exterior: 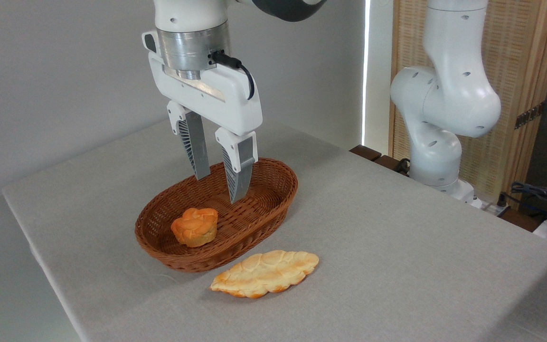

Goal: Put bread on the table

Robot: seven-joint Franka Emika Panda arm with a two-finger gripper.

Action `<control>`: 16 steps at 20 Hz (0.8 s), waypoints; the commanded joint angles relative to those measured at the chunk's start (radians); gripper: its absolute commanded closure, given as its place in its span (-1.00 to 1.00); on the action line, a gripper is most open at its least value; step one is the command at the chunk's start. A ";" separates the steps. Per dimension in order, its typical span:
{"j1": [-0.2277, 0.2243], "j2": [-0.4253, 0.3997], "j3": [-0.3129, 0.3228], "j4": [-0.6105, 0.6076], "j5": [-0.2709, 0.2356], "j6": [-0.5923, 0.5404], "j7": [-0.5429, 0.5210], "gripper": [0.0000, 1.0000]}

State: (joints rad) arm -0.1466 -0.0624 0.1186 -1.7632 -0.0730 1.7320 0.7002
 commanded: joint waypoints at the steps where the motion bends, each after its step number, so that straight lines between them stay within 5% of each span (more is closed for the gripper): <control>1: -0.005 0.006 0.004 0.007 0.006 -0.005 0.005 -1.00; 16: -0.005 0.007 0.003 0.005 0.004 -0.022 0.004 -1.00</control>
State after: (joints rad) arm -0.1470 -0.0619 0.1179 -1.7651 -0.0730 1.7283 0.7011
